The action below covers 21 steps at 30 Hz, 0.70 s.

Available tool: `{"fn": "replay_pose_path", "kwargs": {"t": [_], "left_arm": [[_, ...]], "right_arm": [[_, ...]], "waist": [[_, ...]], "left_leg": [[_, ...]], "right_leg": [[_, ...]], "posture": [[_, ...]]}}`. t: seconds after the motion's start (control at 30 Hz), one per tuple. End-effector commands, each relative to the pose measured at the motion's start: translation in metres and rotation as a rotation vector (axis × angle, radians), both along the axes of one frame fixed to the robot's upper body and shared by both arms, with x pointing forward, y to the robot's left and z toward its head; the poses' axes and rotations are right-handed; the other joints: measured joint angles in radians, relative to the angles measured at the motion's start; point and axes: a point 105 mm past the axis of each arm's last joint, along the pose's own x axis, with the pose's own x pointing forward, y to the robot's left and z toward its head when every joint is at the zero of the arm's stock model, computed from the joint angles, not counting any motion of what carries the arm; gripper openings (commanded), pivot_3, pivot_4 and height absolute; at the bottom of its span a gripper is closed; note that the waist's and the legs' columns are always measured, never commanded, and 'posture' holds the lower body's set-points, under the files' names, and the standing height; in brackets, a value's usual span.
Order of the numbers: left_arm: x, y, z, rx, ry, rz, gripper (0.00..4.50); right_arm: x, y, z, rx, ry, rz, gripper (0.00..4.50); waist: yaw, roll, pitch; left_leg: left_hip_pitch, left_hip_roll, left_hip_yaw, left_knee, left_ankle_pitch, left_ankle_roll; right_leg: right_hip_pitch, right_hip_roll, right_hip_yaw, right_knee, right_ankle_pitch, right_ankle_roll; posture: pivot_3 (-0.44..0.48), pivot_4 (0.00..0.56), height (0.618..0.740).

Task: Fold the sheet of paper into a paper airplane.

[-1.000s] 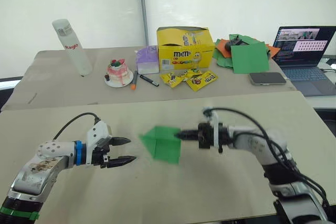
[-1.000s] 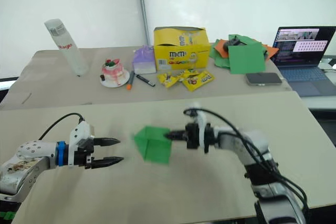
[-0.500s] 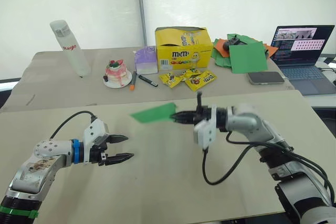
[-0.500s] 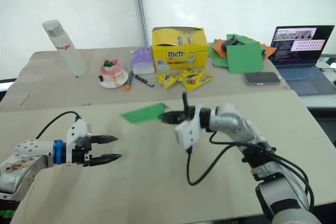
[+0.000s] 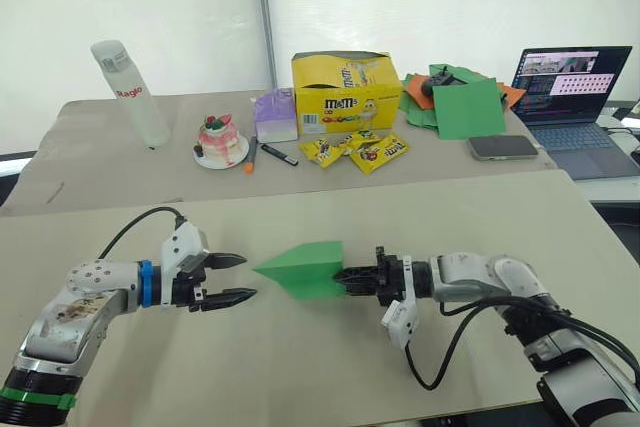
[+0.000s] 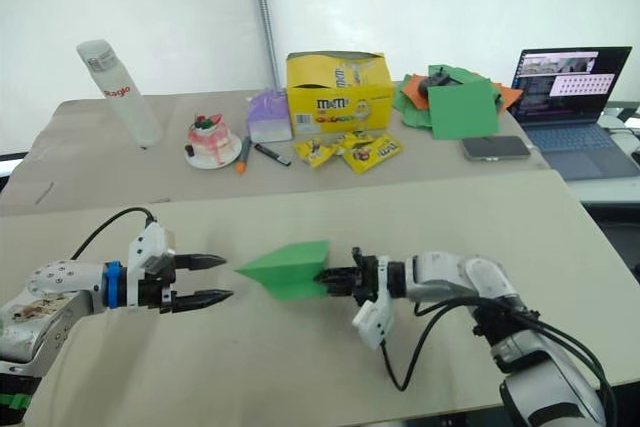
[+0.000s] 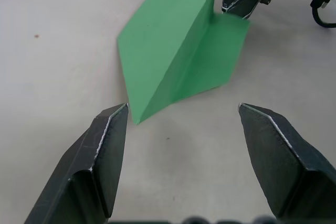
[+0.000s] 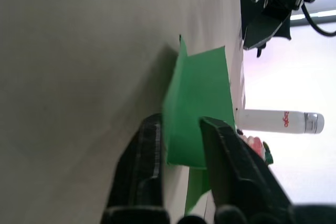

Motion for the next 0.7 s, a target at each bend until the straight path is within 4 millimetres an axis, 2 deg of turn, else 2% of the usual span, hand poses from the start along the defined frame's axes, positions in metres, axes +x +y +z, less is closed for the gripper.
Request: {"fn": "replay_pose_path", "kwargs": {"t": [0.03,0.17,0.23,0.27,0.37,0.47,0.57,0.7], "left_arm": [[-0.005,-0.014,0.016,-0.081,-0.031,-0.067,3.54],[-0.007,-0.018,0.018,-0.111,-0.026,-0.071,3.54],[-0.007,-0.018,0.017,-0.107,-0.026,-0.067,3.54],[-0.007,-0.019,0.016,-0.107,-0.027,-0.066,3.54],[-0.007,-0.02,0.014,-0.103,-0.034,-0.077,3.54],[-0.007,-0.02,0.011,-0.08,-0.038,-0.083,3.54],[-0.006,-0.02,0.01,-0.076,-0.043,-0.081,3.54],[-0.005,-0.017,0.009,-0.057,-0.054,-0.069,3.54]], "right_arm": [[0.001,-0.015,0.017,0.02,0.004,-0.067,2.59],[-0.005,-0.048,0.02,-0.025,0.098,-0.167,2.59],[-0.003,-0.057,0.028,-0.015,0.134,-0.215,2.59],[-0.001,-0.058,0.034,0.016,0.175,-0.248,2.08],[0.01,-0.048,0.054,0.219,0.45,-0.387,1.08],[0.013,-0.024,0.067,0.36,0.708,-0.417,0.12],[0.02,-0.01,0.068,0.397,0.817,-0.466,0.03],[0.035,-0.001,0.049,0.392,0.955,-0.571,0.03]], "waist": [[0.002,0.0,0.0],[0.005,0.0,0.0],[0.002,0.0,0.0],[0.002,0.0,0.0],[-0.005,0.0,0.0],[-0.002,0.0,0.0],[0.007,0.0,0.0],[0.022,0.0,0.0]], "left_leg": [[0.0,0.0,0.0,0.0,0.0,0.0],[-0.001,0.0,0.0,0.001,0.0,0.001],[0.0,0.001,0.0,0.0,0.0,0.001],[-0.001,0.001,0.0,0.0,0.0,0.001],[0.0,0.004,0.0,0.0,0.0,0.001],[-0.003,0.01,0.001,0.0,-0.001,0.001],[-0.003,0.01,0.0,0.001,-0.001,0.002],[-0.004,0.008,-0.001,0.001,-0.001,0.002]], "right_leg": [[0.0,0.0,0.0,0.0,0.0,0.0],[0.001,-0.001,0.002,-0.001,0.0,0.0],[0.001,-0.001,0.003,-0.002,0.0,0.0],[0.001,-0.001,0.003,-0.002,0.0,0.0],[0.002,-0.001,0.006,-0.003,0.0,0.0],[0.002,-0.001,0.008,-0.003,0.002,-0.003],[0.001,-0.001,0.006,-0.003,0.003,-0.004],[0.0,-0.001,0.004,-0.003,0.003,-0.003]], "posture": [[0.0,0.15,0.74],[0.0,0.15,0.74],[0.0,0.15,0.74],[0.0,0.15,0.74],[0.0,0.15,0.74],[0.0,0.15,0.74],[0.0,0.15,0.74],[0.0,0.15,0.74]]}}
